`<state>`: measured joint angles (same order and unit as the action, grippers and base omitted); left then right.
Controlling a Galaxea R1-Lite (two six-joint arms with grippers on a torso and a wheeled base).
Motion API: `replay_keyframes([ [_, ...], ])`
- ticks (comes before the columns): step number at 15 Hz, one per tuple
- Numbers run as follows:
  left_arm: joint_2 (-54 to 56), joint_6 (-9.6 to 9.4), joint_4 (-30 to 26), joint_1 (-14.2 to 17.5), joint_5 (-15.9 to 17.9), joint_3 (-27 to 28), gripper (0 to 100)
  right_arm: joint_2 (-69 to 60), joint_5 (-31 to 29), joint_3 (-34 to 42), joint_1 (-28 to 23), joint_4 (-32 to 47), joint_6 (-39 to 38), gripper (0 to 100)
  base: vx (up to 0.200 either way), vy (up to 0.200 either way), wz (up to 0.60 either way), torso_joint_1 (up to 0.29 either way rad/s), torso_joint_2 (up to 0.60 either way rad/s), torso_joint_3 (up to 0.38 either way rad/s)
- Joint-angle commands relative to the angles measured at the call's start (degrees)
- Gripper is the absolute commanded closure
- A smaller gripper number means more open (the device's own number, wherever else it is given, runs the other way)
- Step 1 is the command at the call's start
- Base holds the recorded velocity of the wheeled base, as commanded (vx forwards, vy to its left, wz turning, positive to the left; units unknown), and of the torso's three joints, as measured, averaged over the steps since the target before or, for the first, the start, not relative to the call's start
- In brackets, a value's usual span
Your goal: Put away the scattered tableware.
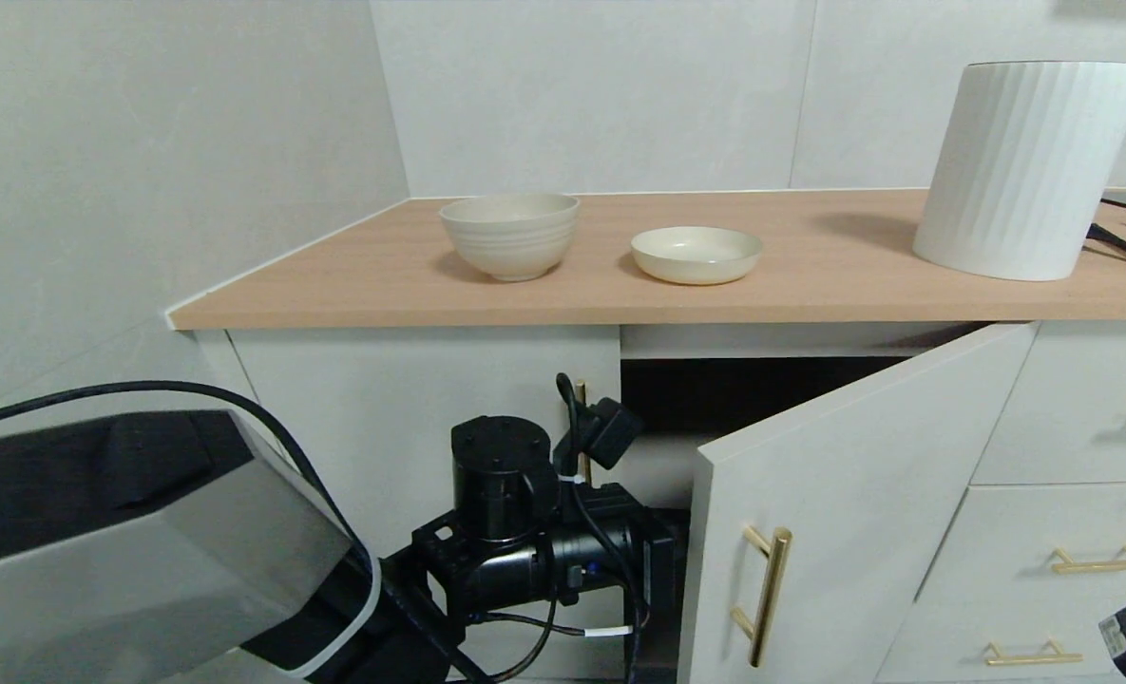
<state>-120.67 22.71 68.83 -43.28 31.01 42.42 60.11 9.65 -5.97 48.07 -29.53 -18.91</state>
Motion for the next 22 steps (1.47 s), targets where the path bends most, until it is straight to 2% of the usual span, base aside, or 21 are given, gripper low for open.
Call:
replay_keyframes([
  [1, -0.61, -0.04, -0.54, 0.12, -0.69, 1.08, 100, 0.09, 0.01, 0.00, 0.01, -0.01, 0.01, 0, 0.000, 0.000, 0.00, 0.000, 0.00, 0.000],
  [5, -0.09, 0.05, -3.09, -0.05, -0.60, 0.91, 100, 0.09, 0.01, 0.00, 0.01, -0.01, 0.01, 0, 0.000, 0.000, 0.00, 0.000, 0.00, 0.000],
  [8, -0.44, 0.05, -3.61, -0.23, -0.60, 1.17, 100, 0.18, 0.01, 0.00, 0.01, -0.01, 0.01, 0, -0.200, 0.000, 0.00, 0.004, 0.01, -0.001],
  [10, -1.84, 0.05, -4.05, -0.23, -0.60, 2.75, 100, 0.09, 0.01, 0.08, 0.01, -0.01, 0.01, 0, 0.000, 0.000, 0.00, 0.000, 0.00, 0.000],
  [13, -1.84, 2.87, -5.81, -0.23, -0.60, 4.42, 100, 0.09, -0.07, 0.08, 0.01, -0.09, 0.01, 0, 0.000, 0.000, 0.00, 0.000, 0.00, 0.000],
  [17, -1.58, 2.95, -7.57, -0.84, -0.60, 4.95, 100, 0.09, -0.07, 0.08, 0.01, -0.09, 0.01, 0, 0.000, 0.000, 0.00, 0.000, 0.00, 0.000],
  [20, -1.67, 3.13, -7.74, -1.55, -0.60, 5.04, 100, 0.09, -0.07, 0.08, 0.01, -0.09, 0.01, 0, -0.200, 0.000, 0.00, 0.014, 0.00, 0.002],
  [22, -2.37, 3.83, -9.24, -1.72, -0.60, 7.32, 100, 0.09, -0.07, 0.08, 0.01, -0.01, 0.01, 0, -0.100, 0.000, 0.00, 0.006, 0.00, -0.004],
])
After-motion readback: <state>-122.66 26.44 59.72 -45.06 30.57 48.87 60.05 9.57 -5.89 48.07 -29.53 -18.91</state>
